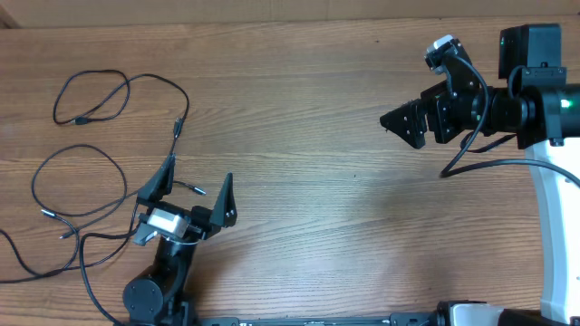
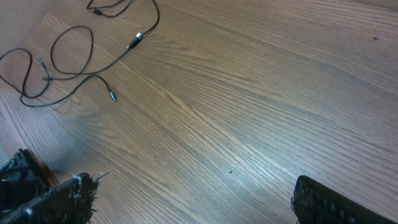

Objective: Untangle cables

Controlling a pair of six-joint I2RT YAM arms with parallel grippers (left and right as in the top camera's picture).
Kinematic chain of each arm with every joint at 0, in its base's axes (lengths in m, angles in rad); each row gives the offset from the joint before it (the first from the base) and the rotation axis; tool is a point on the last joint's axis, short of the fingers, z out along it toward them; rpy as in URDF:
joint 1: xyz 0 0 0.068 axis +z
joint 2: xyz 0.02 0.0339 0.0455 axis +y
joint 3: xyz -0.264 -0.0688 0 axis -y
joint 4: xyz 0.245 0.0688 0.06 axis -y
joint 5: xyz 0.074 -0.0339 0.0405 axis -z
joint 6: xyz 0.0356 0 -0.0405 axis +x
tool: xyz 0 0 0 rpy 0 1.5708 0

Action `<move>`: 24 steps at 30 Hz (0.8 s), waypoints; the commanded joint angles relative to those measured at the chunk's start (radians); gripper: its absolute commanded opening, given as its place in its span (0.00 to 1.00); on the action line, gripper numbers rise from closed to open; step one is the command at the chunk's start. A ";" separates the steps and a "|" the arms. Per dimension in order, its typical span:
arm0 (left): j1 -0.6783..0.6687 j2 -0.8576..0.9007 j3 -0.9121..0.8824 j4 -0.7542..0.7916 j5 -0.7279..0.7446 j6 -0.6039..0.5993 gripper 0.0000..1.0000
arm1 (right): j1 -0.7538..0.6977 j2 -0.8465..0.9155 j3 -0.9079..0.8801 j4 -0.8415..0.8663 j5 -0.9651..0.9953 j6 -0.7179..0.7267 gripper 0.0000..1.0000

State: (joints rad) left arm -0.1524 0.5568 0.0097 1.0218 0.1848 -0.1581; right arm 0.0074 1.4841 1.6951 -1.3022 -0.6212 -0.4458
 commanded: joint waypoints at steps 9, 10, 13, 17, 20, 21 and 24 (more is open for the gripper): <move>0.023 -0.157 -0.005 -0.236 -0.063 0.001 1.00 | -0.001 -0.001 0.006 0.003 0.000 -0.005 1.00; 0.023 -0.167 -0.005 -0.260 -0.068 0.002 1.00 | -0.001 -0.001 0.006 0.003 0.000 -0.005 1.00; 0.023 -0.195 -0.005 -0.313 -0.092 0.001 1.00 | -0.001 -0.001 0.006 0.003 0.000 -0.005 1.00; 0.023 -0.220 -0.005 -0.352 -0.101 0.004 1.00 | -0.001 -0.001 0.006 0.003 0.000 -0.005 1.00; 0.023 -0.243 -0.005 -0.390 -0.111 0.004 1.00 | -0.001 -0.001 0.006 0.003 0.000 -0.005 1.00; 0.023 -0.255 -0.005 -0.412 -0.115 0.004 1.00 | -0.001 -0.001 0.006 0.003 0.000 -0.005 1.00; 0.023 -0.284 -0.005 -0.460 -0.122 0.005 1.00 | -0.001 -0.001 0.006 0.003 0.000 -0.004 1.00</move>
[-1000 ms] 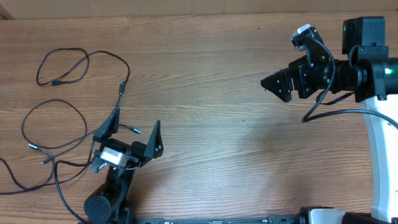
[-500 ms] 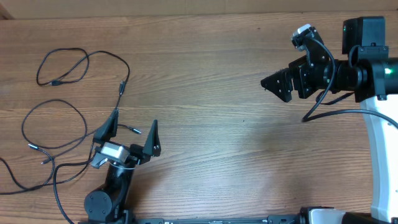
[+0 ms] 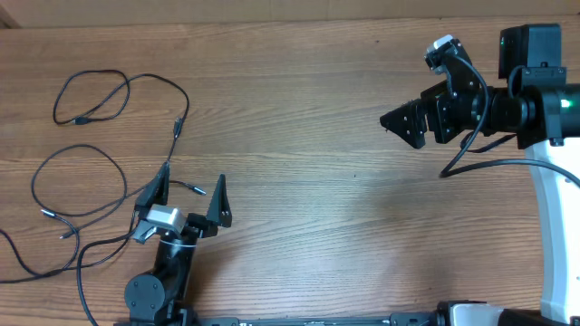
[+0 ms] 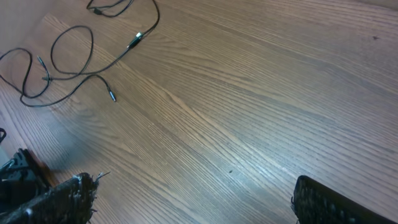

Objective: Untangle cables

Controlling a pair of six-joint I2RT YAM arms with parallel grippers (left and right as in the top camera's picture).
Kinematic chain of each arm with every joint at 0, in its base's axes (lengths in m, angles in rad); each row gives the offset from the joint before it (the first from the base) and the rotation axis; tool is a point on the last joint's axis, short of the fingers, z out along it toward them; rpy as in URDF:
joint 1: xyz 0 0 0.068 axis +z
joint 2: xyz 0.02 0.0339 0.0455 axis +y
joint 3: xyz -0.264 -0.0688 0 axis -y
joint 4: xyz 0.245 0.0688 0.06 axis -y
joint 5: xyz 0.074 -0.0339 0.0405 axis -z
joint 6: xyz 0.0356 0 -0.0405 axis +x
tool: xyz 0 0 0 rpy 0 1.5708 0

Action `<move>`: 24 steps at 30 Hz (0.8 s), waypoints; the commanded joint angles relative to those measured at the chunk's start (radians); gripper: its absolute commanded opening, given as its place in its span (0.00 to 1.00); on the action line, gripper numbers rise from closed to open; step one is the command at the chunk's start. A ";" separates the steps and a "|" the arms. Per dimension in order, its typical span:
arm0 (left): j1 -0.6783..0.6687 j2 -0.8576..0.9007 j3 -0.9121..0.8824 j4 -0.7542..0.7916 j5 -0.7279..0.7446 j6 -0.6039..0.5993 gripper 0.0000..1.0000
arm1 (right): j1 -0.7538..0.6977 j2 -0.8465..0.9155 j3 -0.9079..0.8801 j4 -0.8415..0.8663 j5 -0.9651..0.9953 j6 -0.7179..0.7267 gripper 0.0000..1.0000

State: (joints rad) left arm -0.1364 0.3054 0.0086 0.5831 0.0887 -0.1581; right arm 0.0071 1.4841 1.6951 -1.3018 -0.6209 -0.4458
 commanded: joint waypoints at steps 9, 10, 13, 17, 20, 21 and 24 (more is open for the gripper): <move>0.007 -0.175 -0.003 -0.204 -0.056 0.004 1.00 | -0.001 -0.001 0.006 0.003 0.000 -0.004 1.00; 0.007 -0.188 -0.003 -0.218 -0.058 0.005 1.00 | -0.001 -0.001 0.006 0.003 0.000 -0.005 1.00; 0.007 -0.220 -0.003 -0.254 -0.064 0.004 1.00 | -0.001 -0.001 0.006 0.003 0.000 -0.005 1.00; 0.007 -0.256 -0.003 -0.317 -0.071 0.005 1.00 | -0.001 -0.001 0.006 0.003 0.000 -0.004 1.00; 0.007 -0.278 -0.003 -0.366 -0.078 0.005 1.00 | -0.001 -0.001 0.006 0.003 0.000 -0.005 1.00; 0.007 -0.286 -0.003 -0.379 -0.080 0.005 1.00 | -0.001 -0.001 0.006 0.003 0.000 -0.005 1.00; 0.007 -0.303 -0.004 -0.412 -0.098 0.004 1.00 | -0.001 -0.001 0.006 0.003 0.000 -0.004 1.00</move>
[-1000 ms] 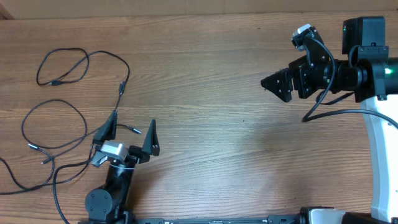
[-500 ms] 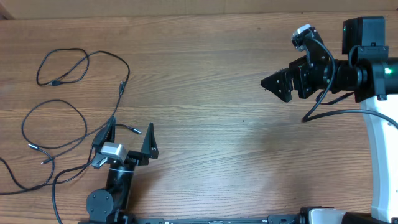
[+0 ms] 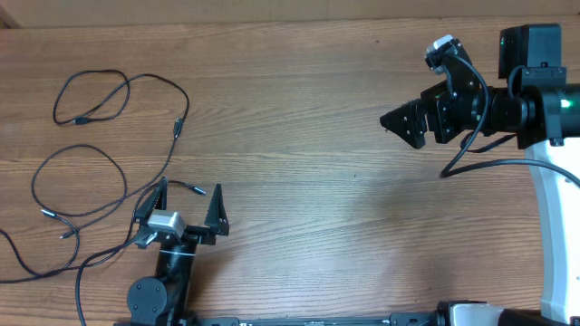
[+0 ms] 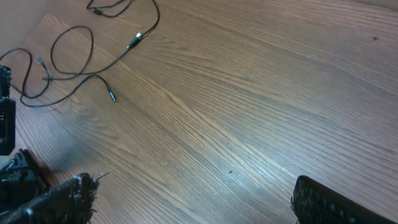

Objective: Untangle cables

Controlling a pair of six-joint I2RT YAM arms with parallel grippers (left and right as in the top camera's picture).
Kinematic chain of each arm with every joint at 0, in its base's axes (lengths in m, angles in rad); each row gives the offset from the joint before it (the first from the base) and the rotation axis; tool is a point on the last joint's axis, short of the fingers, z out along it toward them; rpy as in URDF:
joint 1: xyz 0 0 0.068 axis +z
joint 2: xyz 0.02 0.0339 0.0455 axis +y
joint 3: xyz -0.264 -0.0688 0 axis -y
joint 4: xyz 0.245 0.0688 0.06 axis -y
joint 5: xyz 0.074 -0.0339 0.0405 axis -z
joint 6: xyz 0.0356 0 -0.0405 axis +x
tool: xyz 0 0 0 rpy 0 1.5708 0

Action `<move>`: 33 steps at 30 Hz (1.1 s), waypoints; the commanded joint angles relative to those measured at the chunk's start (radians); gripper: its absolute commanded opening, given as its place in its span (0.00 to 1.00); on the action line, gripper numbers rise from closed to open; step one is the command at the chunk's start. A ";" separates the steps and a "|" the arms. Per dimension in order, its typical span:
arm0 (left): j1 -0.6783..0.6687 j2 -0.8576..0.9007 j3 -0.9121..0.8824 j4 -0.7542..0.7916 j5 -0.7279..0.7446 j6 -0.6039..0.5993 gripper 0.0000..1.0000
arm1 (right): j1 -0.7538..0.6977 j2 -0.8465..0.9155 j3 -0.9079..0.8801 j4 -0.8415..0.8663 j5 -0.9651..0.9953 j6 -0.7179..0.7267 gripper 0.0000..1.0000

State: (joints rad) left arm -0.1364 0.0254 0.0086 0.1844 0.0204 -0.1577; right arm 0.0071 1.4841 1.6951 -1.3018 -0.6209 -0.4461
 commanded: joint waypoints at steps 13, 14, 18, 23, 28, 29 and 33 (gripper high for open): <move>0.007 -0.023 -0.003 -0.266 -0.030 0.004 1.00 | -0.001 -0.001 0.006 0.003 0.000 -0.004 1.00; 0.007 -0.023 -0.003 -0.259 -0.027 0.004 1.00 | -0.001 -0.001 0.006 0.003 0.000 -0.004 1.00; 0.007 -0.023 -0.003 -0.262 -0.028 0.004 1.00 | -0.001 -0.001 0.006 0.003 0.000 -0.004 1.00; 0.007 -0.023 -0.003 -0.262 -0.028 0.004 1.00 | -0.001 -0.001 0.006 0.003 0.000 -0.004 1.00; 0.007 -0.023 -0.003 -0.262 -0.028 0.004 1.00 | -0.001 -0.001 0.006 0.003 0.000 -0.004 1.00; 0.007 -0.023 -0.003 -0.262 -0.028 0.004 1.00 | -0.001 -0.001 0.006 0.003 0.000 -0.004 1.00; 0.011 -0.023 -0.003 -0.262 -0.032 0.018 1.00 | -0.001 -0.001 0.006 0.003 0.000 -0.004 1.00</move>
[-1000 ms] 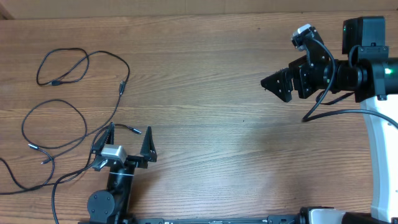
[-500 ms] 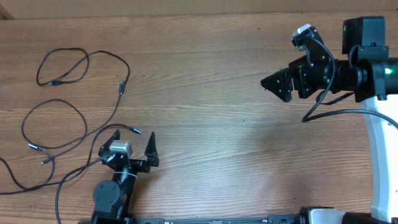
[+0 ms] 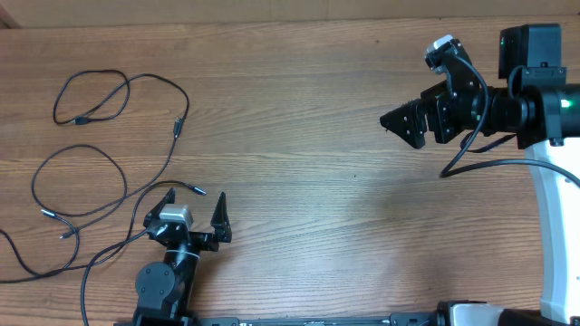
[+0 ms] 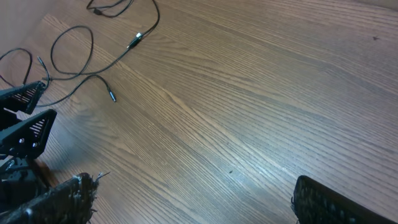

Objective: Untangle cables

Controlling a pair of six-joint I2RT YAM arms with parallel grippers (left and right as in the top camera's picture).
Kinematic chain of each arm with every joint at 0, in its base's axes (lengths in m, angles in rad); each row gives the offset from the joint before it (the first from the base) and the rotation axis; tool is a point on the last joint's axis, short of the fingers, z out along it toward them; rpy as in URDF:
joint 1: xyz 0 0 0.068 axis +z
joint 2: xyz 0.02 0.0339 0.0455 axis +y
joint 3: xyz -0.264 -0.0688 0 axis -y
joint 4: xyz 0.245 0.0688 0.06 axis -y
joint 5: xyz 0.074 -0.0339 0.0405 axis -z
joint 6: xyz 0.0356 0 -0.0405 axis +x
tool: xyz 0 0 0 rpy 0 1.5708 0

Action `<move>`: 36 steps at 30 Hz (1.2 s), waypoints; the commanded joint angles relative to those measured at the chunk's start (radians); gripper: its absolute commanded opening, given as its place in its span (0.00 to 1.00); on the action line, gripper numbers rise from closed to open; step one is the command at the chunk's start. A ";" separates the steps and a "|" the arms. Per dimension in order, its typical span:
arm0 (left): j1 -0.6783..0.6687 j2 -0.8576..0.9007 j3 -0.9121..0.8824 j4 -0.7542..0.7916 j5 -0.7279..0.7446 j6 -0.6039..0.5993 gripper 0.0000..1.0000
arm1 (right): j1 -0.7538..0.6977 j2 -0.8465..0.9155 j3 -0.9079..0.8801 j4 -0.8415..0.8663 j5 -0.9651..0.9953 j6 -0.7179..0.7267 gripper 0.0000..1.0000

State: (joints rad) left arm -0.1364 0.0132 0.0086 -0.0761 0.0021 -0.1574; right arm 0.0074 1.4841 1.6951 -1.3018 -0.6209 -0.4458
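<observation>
Thin black cables (image 3: 178,124) lie in loose loops across the table's left side; the same cables (image 4: 135,40) show at the upper left of the right wrist view. One plug end (image 3: 197,191) rests just beyond my left gripper (image 3: 191,215), which stands open and empty near the front edge. The left gripper (image 4: 23,121) also shows at the left edge of the right wrist view. My right gripper (image 3: 405,122) hovers at the far right, away from the cables. Its fingers are wide apart, so the right gripper (image 4: 193,194) is open with nothing in it.
The wooden table (image 3: 299,181) fills the view. The right arm's black body and its cable (image 3: 489,163) sit at the right edge. A white stand (image 3: 557,226) runs down the far right.
My left gripper has drawn back a little toward the front edge, and its fingers now show in the right wrist view. The cables and right arm have not moved.
My left gripper stood open over the plug end in the lower cable loop. At each later moment it sat nearer the front edge, still open and empty. The cables stayed where they lay and the right arm stayed still.
</observation>
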 commanded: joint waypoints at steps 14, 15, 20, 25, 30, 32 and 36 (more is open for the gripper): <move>0.056 -0.010 -0.003 -0.002 -0.012 0.218 1.00 | -0.001 -0.001 0.006 0.003 0.000 -0.005 1.00; 0.062 -0.010 -0.003 -0.002 -0.013 0.218 1.00 | -0.001 -0.001 0.006 0.003 0.000 -0.005 1.00; 0.080 -0.010 -0.003 -0.001 -0.012 0.218 1.00 | -0.001 -0.001 0.006 0.003 0.000 -0.004 1.00; 0.085 -0.010 -0.003 -0.002 -0.012 0.218 1.00 | -0.001 -0.001 0.006 0.003 0.000 -0.004 1.00; 0.085 -0.010 -0.003 -0.002 -0.012 0.218 1.00 | -0.001 -0.001 0.006 0.003 0.000 -0.004 1.00; 0.085 -0.010 -0.003 -0.002 -0.012 0.218 1.00 | -0.001 -0.001 0.006 0.003 0.000 -0.005 1.00; 0.085 -0.010 -0.003 -0.002 -0.012 0.218 1.00 | -0.001 -0.001 0.006 0.003 0.000 -0.005 1.00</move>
State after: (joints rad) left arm -0.0582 0.0128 0.0086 -0.0761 0.0021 0.0372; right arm 0.0071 1.4841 1.6951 -1.3022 -0.6209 -0.4458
